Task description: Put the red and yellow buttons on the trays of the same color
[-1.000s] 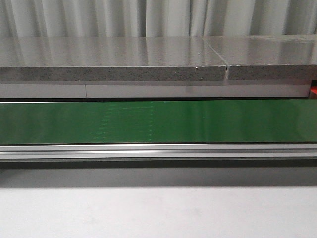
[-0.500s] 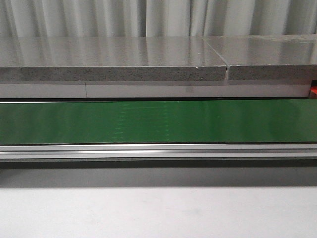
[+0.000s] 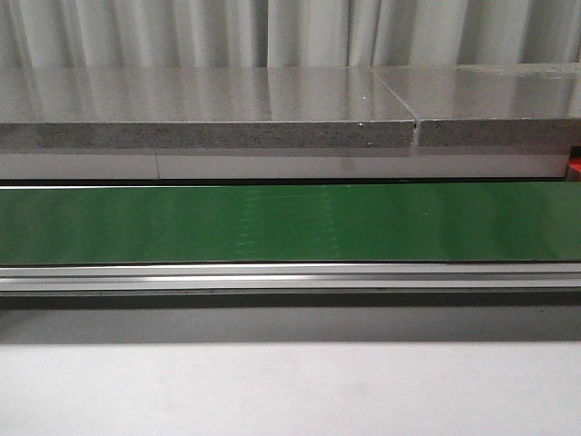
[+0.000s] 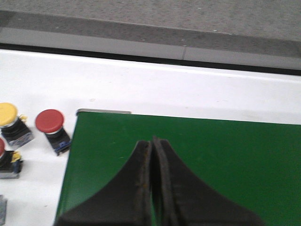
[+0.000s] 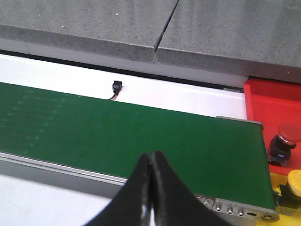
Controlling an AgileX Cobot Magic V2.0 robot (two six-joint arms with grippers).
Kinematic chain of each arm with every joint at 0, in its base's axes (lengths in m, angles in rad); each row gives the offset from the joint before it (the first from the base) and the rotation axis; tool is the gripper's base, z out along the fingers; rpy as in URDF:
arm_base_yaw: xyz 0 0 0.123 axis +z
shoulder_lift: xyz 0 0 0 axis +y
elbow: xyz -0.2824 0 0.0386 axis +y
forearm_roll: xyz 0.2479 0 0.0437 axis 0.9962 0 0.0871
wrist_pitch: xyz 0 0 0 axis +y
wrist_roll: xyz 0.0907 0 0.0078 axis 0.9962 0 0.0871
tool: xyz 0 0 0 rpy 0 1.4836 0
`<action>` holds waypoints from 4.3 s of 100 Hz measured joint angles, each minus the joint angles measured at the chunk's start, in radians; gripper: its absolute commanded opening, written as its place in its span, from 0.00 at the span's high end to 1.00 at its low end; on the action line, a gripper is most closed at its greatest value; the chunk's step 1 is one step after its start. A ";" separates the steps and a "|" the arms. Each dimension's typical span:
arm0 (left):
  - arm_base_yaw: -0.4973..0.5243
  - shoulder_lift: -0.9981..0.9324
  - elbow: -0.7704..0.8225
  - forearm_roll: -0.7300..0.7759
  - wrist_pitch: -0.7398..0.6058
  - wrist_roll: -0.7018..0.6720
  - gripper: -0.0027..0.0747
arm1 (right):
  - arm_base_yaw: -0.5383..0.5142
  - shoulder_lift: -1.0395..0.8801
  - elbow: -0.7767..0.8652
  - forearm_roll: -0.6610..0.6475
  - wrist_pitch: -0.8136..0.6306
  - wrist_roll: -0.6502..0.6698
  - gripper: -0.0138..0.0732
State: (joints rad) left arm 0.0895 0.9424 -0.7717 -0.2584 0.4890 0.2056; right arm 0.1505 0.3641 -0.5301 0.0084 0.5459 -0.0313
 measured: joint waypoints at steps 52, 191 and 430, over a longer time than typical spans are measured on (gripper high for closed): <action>0.393 0.197 -0.109 -0.002 0.285 -0.063 0.34 | 0.000 0.000 0.000 0.000 0.000 0.000 0.92; 0.646 0.787 -0.357 0.077 0.522 -0.238 0.34 | 0.000 0.000 0.000 0.000 0.000 0.000 0.92; 0.095 0.753 -0.662 0.232 0.723 -0.086 0.69 | 0.000 0.000 0.000 0.000 0.002 0.000 0.92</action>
State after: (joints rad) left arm 0.1849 1.6954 -1.4338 -0.0264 1.2123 0.1201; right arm 0.1505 0.3641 -0.5301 0.0084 0.5480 -0.0313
